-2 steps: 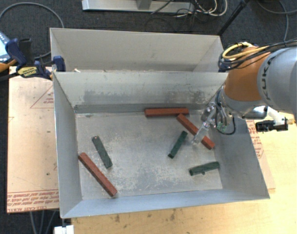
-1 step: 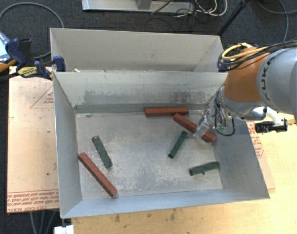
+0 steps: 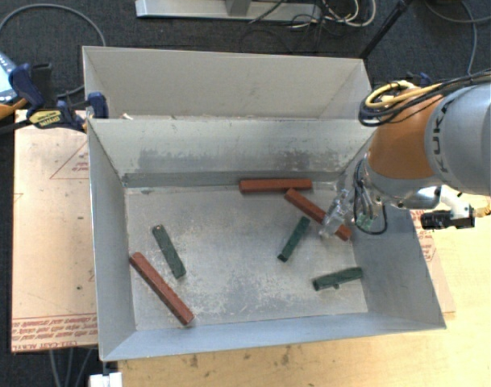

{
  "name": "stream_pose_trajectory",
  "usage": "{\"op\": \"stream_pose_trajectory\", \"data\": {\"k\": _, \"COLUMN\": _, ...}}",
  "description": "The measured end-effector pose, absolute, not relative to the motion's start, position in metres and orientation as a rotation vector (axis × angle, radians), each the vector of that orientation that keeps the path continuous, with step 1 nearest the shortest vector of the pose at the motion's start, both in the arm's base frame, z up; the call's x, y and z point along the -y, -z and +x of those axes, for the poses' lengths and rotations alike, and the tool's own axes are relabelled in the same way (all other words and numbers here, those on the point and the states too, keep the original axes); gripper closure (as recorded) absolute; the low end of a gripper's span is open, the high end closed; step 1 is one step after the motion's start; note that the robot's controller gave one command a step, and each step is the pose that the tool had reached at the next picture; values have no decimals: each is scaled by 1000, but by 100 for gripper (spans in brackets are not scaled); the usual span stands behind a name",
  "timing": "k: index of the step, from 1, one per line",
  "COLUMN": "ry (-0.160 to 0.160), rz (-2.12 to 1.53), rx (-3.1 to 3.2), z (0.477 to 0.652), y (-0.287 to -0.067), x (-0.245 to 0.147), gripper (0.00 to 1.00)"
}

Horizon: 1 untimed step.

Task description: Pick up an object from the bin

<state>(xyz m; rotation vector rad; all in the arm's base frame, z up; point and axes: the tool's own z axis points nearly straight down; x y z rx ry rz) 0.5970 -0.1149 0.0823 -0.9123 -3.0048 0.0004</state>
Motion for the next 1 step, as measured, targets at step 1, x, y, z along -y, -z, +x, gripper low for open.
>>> {"op": "stream_pose_trajectory", "data": {"k": 1, "ry": 0, "rz": -908, "rx": 3009, "z": 574, "y": -109, "x": 113, "gripper": 100}}
